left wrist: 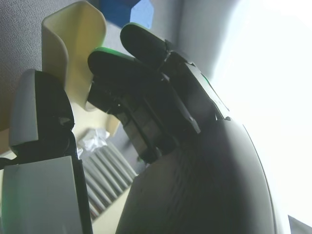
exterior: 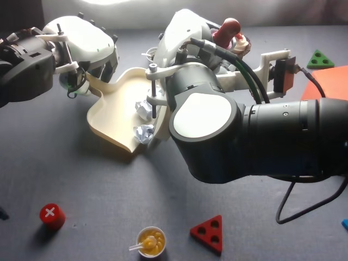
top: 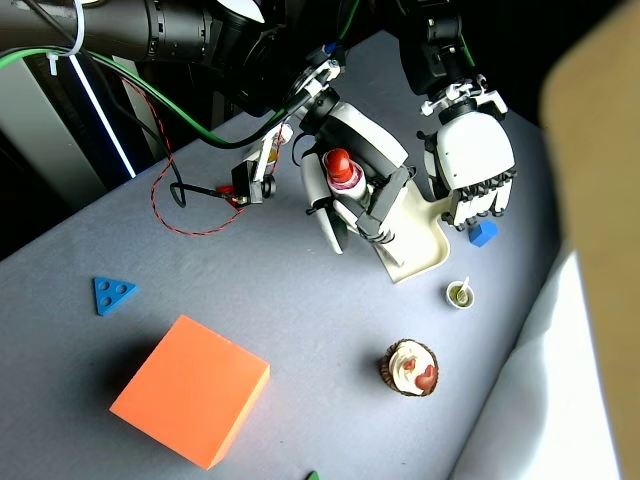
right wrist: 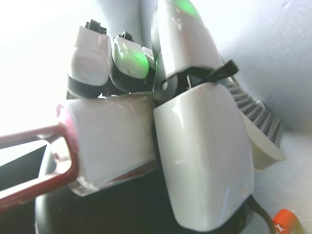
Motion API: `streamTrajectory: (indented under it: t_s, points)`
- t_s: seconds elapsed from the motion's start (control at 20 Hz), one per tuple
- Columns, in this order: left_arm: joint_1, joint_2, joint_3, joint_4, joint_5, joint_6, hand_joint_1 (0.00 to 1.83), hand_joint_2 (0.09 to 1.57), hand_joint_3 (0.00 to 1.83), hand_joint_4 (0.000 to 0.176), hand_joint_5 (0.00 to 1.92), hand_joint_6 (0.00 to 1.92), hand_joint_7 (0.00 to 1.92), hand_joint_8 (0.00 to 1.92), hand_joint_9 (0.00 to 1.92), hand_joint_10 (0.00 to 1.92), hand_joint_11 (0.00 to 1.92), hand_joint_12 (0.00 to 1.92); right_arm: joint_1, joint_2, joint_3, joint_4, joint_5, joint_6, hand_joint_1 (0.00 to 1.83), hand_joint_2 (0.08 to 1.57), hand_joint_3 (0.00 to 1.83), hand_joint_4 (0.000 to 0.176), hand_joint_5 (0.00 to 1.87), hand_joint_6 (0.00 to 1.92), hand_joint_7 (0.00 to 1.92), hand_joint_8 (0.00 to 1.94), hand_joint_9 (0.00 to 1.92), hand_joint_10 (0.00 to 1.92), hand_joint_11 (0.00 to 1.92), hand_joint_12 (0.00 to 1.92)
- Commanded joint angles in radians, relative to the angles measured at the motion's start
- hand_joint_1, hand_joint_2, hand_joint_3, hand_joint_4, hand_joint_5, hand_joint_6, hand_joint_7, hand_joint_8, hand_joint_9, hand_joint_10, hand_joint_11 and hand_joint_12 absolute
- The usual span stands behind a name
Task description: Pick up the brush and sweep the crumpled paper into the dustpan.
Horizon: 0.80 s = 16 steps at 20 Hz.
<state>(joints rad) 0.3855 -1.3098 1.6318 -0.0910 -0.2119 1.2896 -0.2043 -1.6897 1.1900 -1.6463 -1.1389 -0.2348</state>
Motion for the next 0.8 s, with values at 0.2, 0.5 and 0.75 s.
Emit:
streamTrajectory:
  t_s: [0.2,0.5,0.75]
  points:
    - [-0.002,0.011,-0.001,-0.003,-0.112,0.012,1.39,1.07,0.0,0.0,1.01,0.91,1.12,0.56,1.0,1.15,0.74,1.2,0.013,0.001,0.002,-0.133,-0.026,0.029,1.61,1.21,0.0,0.176,0.97,1.92,1.08,1.94,1.27,1.92,1.43,1.92]
    - [-0.002,0.011,0.001,-0.018,-0.119,0.027,1.38,1.08,0.0,0.0,1.0,0.9,1.09,0.63,0.97,1.2,0.69,1.24,0.024,-0.006,0.011,-0.155,-0.026,0.088,1.61,1.21,0.0,0.176,0.97,1.92,1.08,1.94,1.27,1.92,1.43,1.92]
    - [0.008,0.013,-0.004,-0.033,-0.127,0.028,1.38,1.08,0.0,0.0,0.98,0.93,1.08,0.64,0.98,1.19,0.71,1.23,0.028,-0.009,0.018,-0.204,-0.026,0.156,1.62,1.22,0.0,0.176,0.98,1.92,1.07,1.94,1.27,1.92,1.43,1.92]
